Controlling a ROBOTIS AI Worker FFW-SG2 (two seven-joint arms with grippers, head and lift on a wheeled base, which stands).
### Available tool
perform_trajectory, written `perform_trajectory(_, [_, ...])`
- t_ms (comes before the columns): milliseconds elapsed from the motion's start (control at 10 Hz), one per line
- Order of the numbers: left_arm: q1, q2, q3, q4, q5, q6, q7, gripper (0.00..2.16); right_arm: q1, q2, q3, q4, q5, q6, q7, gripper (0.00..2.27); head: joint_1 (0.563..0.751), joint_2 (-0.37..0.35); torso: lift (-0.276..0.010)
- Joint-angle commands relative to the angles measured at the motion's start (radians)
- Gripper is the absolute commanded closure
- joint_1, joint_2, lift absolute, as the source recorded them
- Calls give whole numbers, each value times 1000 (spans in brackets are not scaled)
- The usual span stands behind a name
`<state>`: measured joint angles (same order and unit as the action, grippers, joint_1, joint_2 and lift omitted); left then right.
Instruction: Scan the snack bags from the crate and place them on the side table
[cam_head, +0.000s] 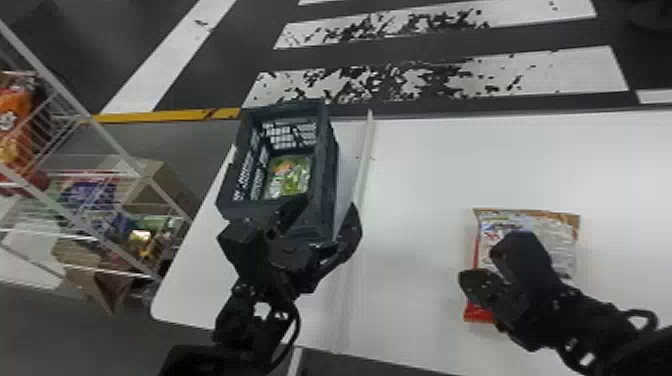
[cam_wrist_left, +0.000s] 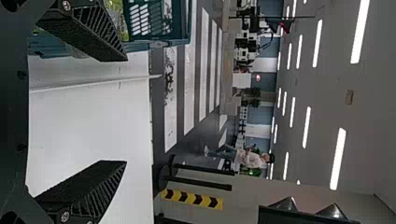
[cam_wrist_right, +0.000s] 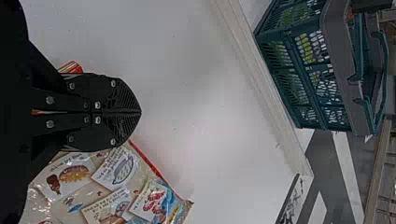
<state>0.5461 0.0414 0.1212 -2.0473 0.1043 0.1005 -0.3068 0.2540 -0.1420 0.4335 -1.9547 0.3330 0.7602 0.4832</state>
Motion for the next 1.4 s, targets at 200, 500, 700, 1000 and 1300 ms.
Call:
perform_trajectory(200, [5, 0, 5, -2, 0, 0, 0, 90, -35, 16, 14, 2, -8, 0, -5, 2243, 695, 305, -94])
perform_trajectory(500, [8, 0, 5, -4, 0, 0, 0, 90, -107, 27, 13, 82, 6, -3, -17, 2243, 695, 306, -94])
perform_trajectory(700, [11, 0, 15, -4, 3, 0, 0, 90, -125, 27, 10, 108, 14, 0, -17, 2243, 695, 293, -94])
perform_trajectory(1000, [6, 0, 15, -1, 5, 0, 0, 90, -113, 18, -19, 106, 26, 6, -6, 2243, 695, 285, -94])
perform_trajectory(1300, [3, 0, 15, 2, 5, 0, -2, 90, -105, -1, -48, 103, 26, 3, 6, 2243, 695, 254, -94])
